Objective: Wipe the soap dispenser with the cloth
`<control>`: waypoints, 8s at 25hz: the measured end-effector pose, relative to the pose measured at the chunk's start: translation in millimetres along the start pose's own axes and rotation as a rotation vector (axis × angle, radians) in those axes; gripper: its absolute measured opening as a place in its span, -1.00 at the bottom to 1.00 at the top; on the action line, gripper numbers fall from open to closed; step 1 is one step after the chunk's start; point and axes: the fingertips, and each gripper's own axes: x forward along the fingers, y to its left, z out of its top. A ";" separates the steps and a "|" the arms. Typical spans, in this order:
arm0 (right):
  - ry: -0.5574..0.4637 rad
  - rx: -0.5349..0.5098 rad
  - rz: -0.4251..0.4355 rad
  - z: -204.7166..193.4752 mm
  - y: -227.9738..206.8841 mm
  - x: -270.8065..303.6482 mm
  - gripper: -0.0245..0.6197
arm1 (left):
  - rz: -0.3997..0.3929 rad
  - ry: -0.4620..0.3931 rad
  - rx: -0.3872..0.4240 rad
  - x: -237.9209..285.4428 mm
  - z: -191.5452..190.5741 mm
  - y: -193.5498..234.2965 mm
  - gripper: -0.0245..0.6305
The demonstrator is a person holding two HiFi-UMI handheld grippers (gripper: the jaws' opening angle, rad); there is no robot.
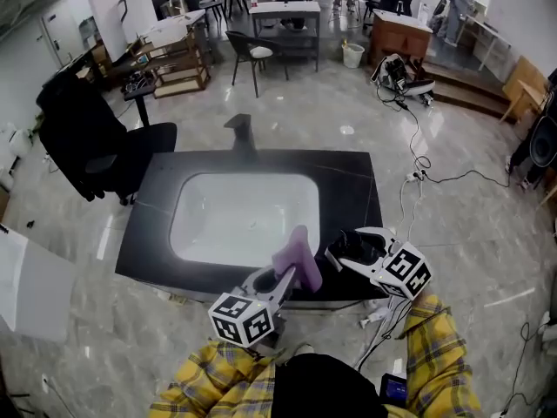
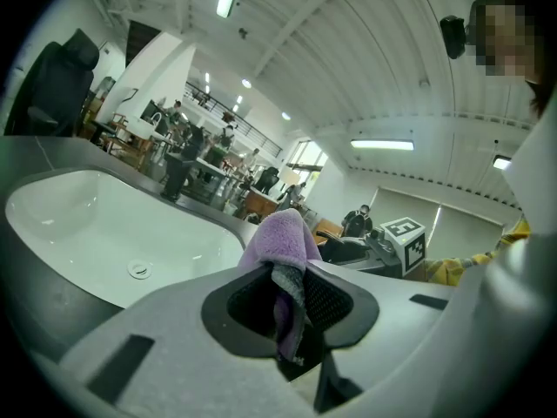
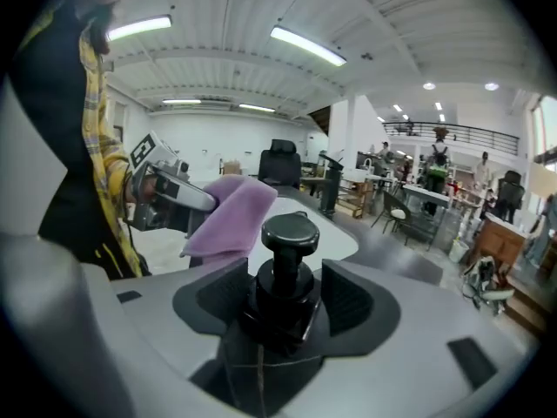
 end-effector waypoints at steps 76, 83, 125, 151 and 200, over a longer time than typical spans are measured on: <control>0.005 0.259 -0.146 -1.0 -18.0 20.7 -0.29 | -0.014 0.062 -0.019 13.9 -18.3 -0.2 -0.73; 0.006 0.425 -0.417 -6.1 -25.9 16.9 -0.31 | -0.018 0.060 -0.016 18.8 -18.2 -4.0 -0.73; -0.191 0.649 -0.515 -26.9 -9.6 -43.3 -0.16 | -0.012 0.099 -0.034 52.7 -35.8 -13.0 -0.73; 0.155 -0.113 0.249 1.0 -4.9 29.4 -0.16 | 0.012 0.021 -0.046 -9.6 -12.4 0.4 -0.73; -0.040 0.245 -0.158 0.3 -21.2 1.1 -0.10 | -0.028 0.035 -0.053 -0.6 -16.1 -9.6 -0.73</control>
